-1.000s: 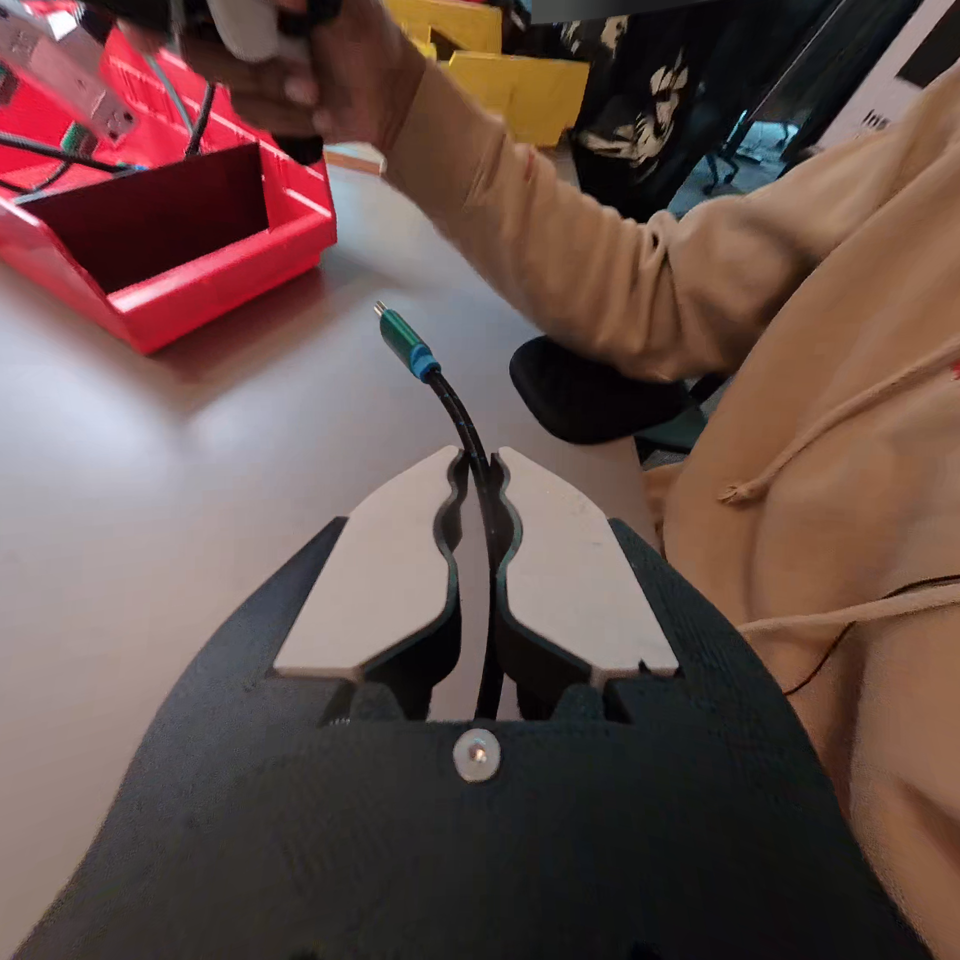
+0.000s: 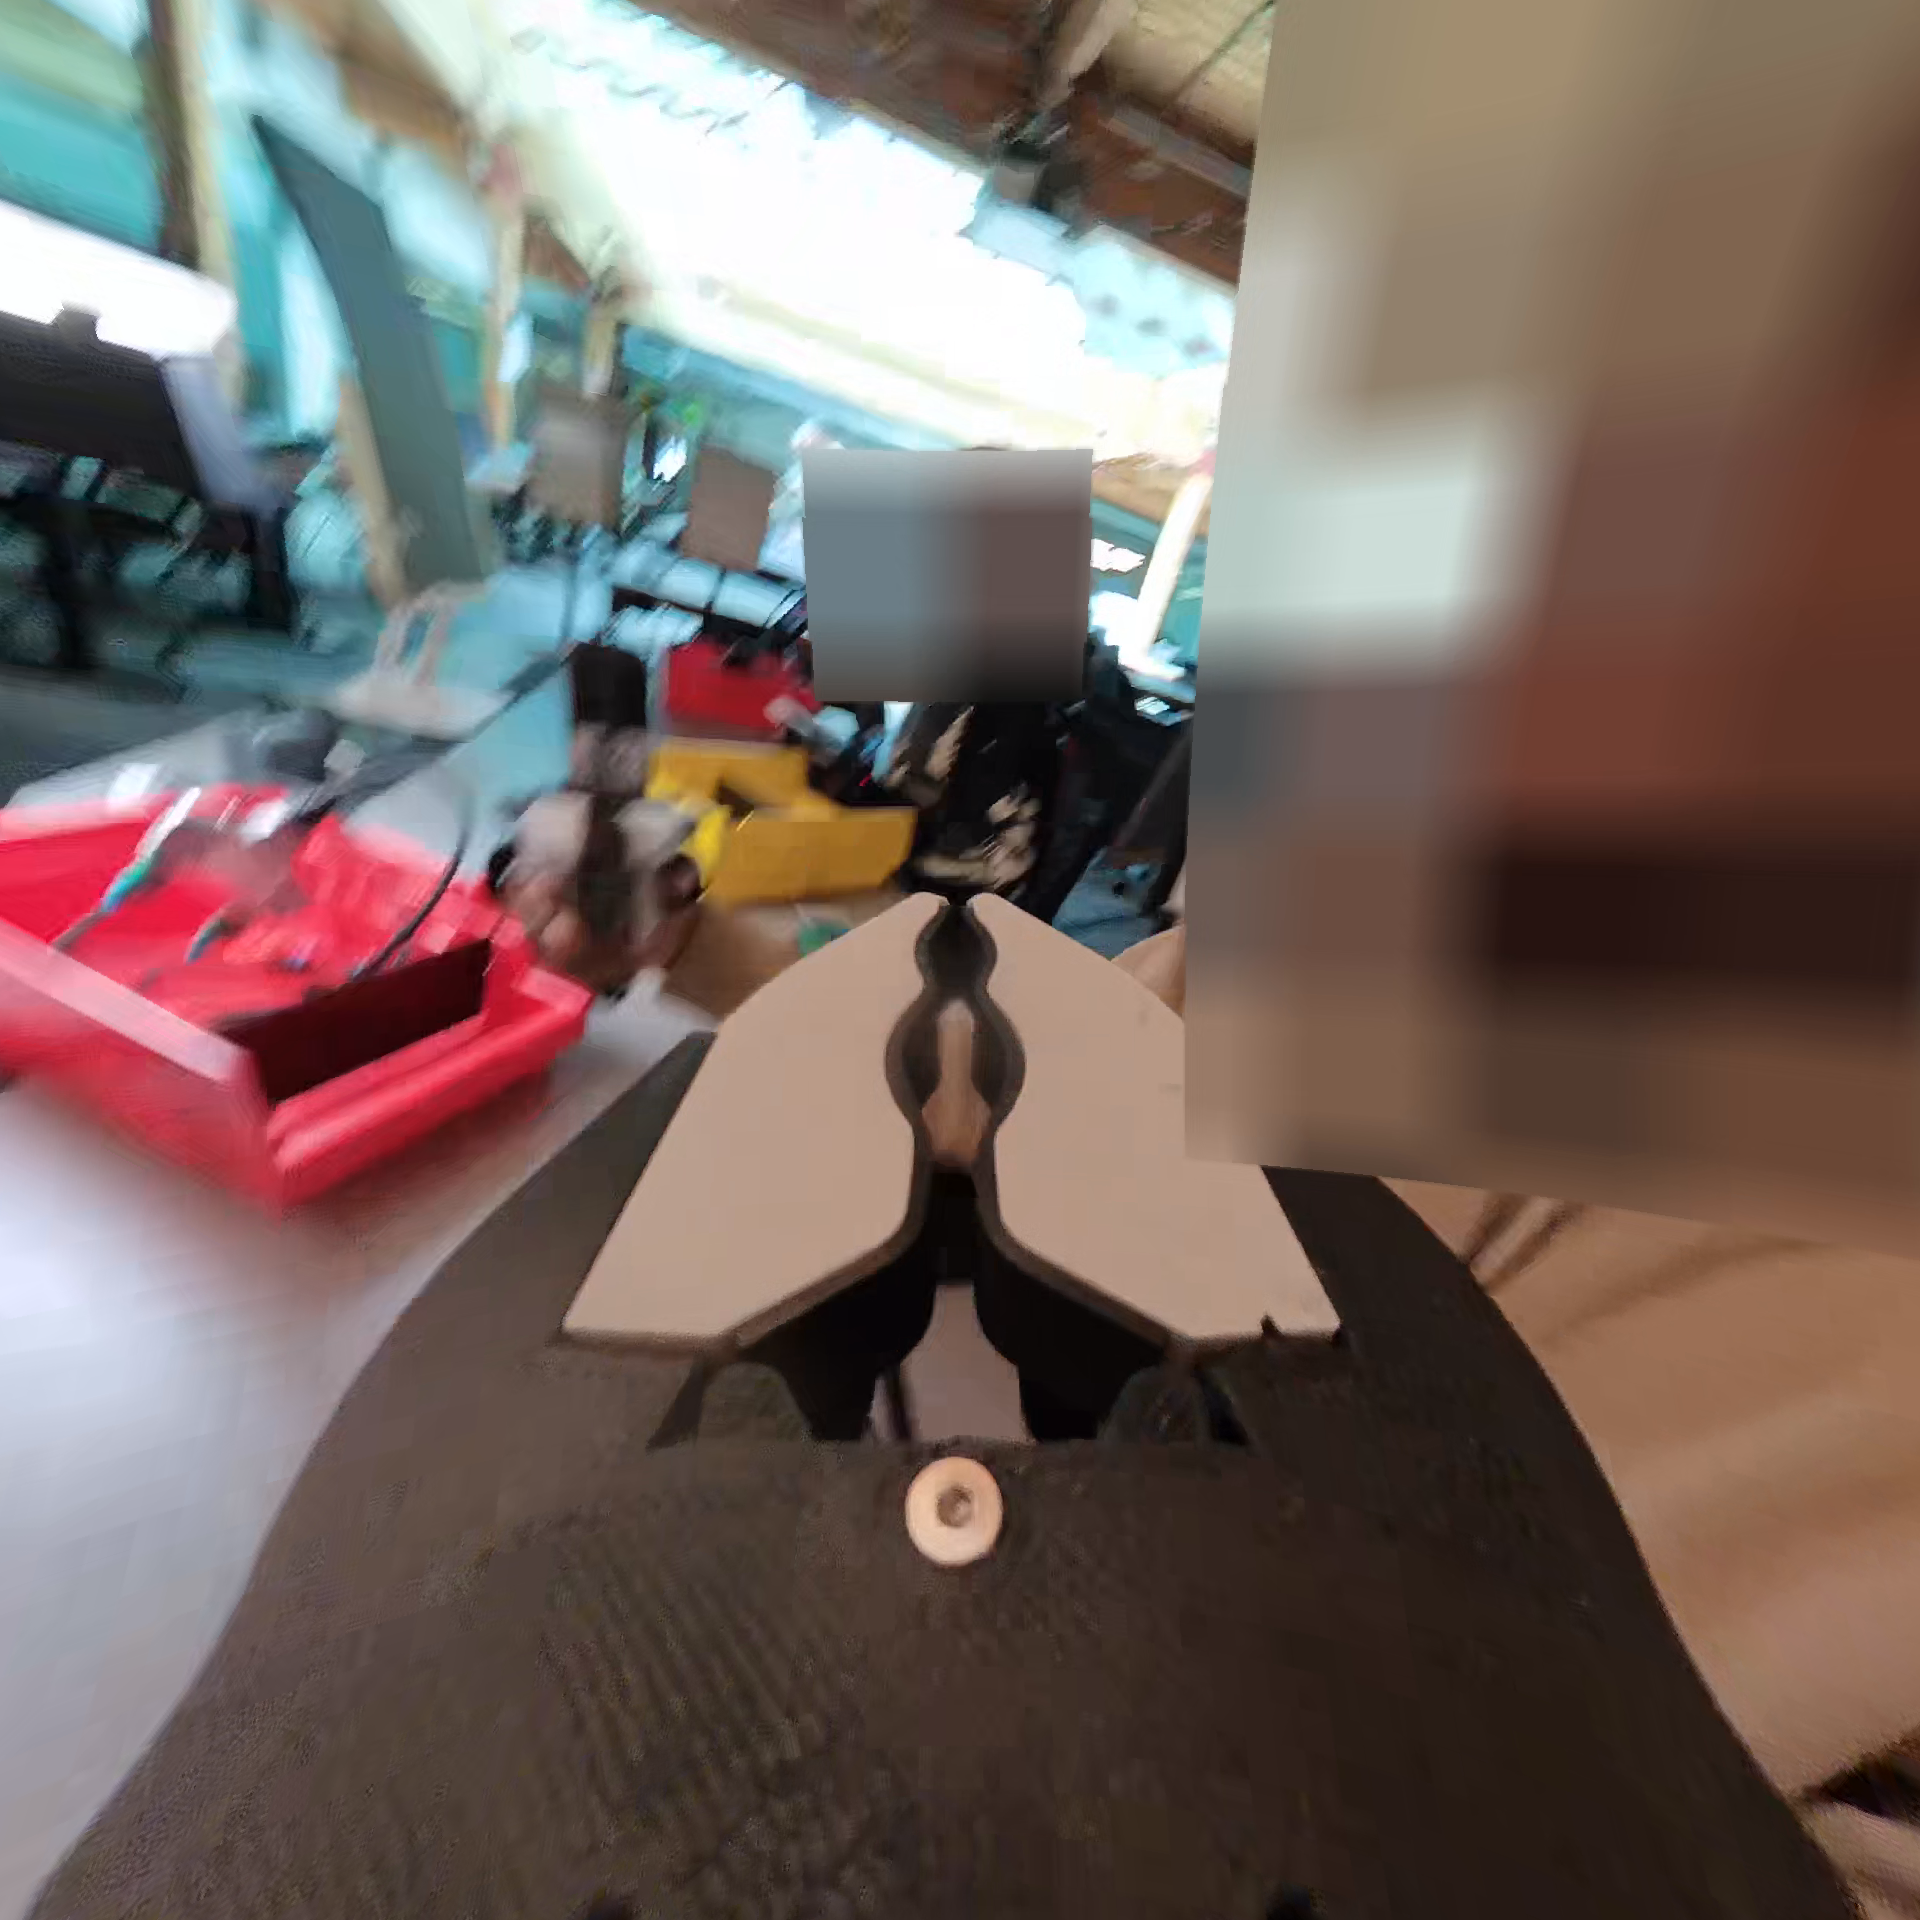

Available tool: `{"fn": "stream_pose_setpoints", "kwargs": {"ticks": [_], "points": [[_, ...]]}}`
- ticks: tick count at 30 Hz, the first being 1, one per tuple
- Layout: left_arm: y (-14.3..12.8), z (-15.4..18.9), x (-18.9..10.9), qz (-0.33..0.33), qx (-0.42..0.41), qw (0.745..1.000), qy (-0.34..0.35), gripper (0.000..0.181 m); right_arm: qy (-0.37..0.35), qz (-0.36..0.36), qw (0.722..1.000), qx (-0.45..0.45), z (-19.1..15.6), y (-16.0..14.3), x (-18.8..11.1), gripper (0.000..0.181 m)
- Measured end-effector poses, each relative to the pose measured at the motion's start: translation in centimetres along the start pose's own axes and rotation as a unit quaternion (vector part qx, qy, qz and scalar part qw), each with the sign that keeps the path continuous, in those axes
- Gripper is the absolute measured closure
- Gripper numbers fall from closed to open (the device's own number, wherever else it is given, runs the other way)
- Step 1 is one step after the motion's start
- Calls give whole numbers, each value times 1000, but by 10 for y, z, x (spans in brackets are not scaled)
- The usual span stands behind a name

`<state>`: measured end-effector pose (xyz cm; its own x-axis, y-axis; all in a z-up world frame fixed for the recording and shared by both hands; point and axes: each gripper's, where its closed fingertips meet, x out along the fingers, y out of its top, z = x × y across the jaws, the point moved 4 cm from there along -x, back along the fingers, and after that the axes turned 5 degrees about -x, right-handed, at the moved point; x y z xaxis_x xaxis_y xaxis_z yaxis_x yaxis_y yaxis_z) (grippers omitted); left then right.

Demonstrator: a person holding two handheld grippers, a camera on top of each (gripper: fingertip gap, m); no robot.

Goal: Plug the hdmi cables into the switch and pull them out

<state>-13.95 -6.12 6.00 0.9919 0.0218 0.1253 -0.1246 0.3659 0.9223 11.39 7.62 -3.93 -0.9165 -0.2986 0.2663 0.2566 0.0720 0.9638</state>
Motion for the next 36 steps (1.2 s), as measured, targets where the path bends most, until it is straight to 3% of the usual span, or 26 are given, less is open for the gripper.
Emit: {"fn": "stream_pose_setpoints", "kwargs": {"ticks": [1, 5, 8, 11, 19, 29, 36], "points": [[-15, -24, 0, -19, -20, 999, 40, 181, -1, -1, 1000, -1, 0, 0, 0, 168], [-97, -113, -3, -100, -115, 974, 170, 181, -7, -4, 1000, -4, 0, 0, 1, 168], [-147, -140, 9, -167, -107, 957, 210, 181, -14, -6, 1000, -3, 1, -1, 0, 168], [-176, -150, 26, -218, -87, 945, 226, 181, -20, -4, 1000, -4, 3, 0, -2, 168], [-204, -184, 73, -272, 23, 934, 230, 168, -37, 6, 999, -10, 6, 5, -9, 168], [-222, -233, 165, -379, 149, 906, 112, 149, -67, 37, 996, -48, -3, 30, -39, 167], [-252, -244, 225, -442, 206, 872, 39, 142, -82, 69, 992, -61, -6, 43, -56, 168]]}}
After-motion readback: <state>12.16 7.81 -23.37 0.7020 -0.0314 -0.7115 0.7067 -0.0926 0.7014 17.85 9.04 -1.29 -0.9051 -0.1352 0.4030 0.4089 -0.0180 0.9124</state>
